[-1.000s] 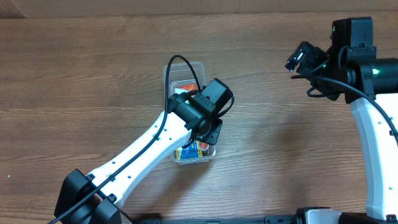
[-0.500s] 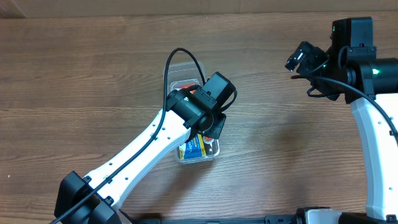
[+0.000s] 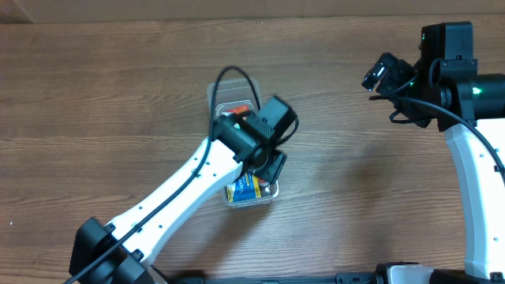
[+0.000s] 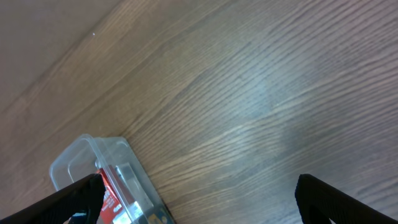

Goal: Pack container
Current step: 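Carry the orange tube over the container and lower it inside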

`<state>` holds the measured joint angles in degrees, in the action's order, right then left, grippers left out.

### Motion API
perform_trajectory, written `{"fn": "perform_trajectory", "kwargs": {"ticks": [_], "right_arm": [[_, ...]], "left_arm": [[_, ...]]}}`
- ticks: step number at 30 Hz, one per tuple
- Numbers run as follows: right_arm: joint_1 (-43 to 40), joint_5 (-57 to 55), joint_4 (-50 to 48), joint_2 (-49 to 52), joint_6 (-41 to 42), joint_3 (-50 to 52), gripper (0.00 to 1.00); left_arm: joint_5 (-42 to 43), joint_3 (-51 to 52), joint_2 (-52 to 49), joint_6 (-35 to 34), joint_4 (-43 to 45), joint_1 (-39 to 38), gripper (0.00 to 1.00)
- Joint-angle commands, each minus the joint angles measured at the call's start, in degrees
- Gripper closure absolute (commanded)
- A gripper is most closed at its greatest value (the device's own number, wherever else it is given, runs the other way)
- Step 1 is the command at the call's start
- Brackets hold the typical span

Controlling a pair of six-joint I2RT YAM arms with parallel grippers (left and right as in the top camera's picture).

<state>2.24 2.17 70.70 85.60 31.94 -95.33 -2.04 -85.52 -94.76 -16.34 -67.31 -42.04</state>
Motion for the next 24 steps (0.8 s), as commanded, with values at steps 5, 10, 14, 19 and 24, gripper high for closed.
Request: {"fn": "perform_trajectory", "kwargs": {"ticks": [5, 10, 14, 19, 24], "right_arm": [[-0.2, 0.1, -0.3, -0.7, 0.2, -0.7, 0.00], [-0.2, 0.1, -0.3, -0.7, 0.2, -0.7, 0.00], [-0.2, 0.1, -0.3, -0.7, 0.2, -0.7, 0.00], [-0.2, 0.1, -0.3, -0.7, 0.2, -0.7, 0.00], [-0.2, 0.1, -0.3, -0.7, 0.2, -0.7, 0.00]], "left_arm": [[-7.6, -25.2, 1.4, 1.8, -14.1, -0.6, 0.25], [-12.5, -16.0, 1.3, -7.5, -17.5, 2.9, 0.44], [-1.2, -1.2, 1.3, -2.5, -4.0, 6.5, 0.65], [1.2, 7.3, 1.3, 0.1, 6.8, 6.4, 0.81], [5.7, 10.4, 1.3, 0.1, 10.8, 3.9, 0.81]]}}
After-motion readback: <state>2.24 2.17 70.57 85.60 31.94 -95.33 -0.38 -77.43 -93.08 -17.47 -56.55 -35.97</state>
